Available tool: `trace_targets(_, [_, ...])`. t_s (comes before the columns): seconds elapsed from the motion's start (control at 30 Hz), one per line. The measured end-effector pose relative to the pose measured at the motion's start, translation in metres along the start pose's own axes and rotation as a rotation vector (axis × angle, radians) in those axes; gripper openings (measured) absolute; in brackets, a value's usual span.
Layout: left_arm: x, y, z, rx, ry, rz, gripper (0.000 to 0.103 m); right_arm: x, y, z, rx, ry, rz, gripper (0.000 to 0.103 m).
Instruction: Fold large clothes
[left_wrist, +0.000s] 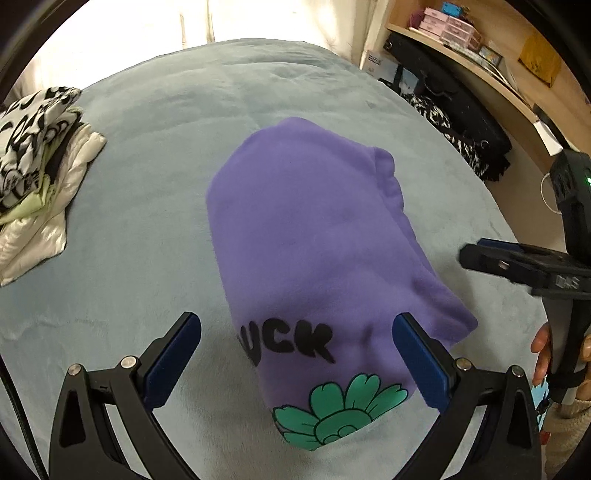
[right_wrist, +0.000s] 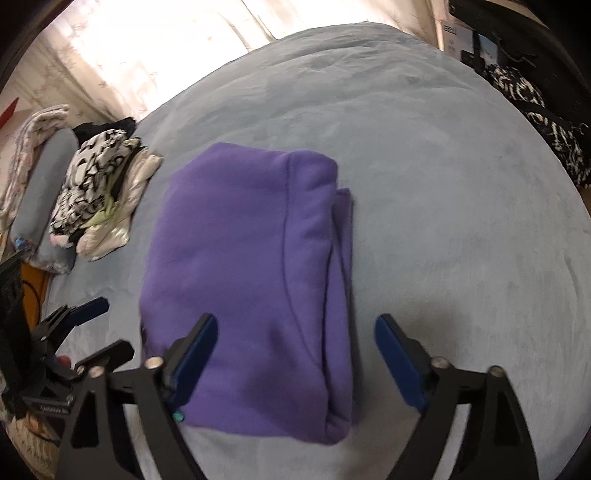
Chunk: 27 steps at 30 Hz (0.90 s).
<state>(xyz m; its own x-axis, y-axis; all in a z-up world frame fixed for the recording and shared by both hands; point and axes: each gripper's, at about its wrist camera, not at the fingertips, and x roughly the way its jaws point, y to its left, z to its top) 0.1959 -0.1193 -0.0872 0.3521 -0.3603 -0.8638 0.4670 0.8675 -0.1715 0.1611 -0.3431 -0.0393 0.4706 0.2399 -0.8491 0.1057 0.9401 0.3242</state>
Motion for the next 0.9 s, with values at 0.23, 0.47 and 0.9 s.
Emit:
trace_targets(0.23, [0.003, 0.024, -0.011, -0.077, 0.005, -0.043, 0.102, 0.007, 0.004, -0.01, -0.043, 0.019, 0.058, 0.103])
trace_targets(0.47, [0.02, 0.039, -0.021, -0.098, 0.035, -0.046, 0.102, 0.024, -0.009, -0.018, -0.044, 0.043, 0.046, 0.103])
trace_targets(0.9, [0.055, 0.057, -0.024, -0.171, 0.074, -0.166, 0.102, 0.054, -0.042, -0.02, 0.076, 0.134, 0.126, 0.103])
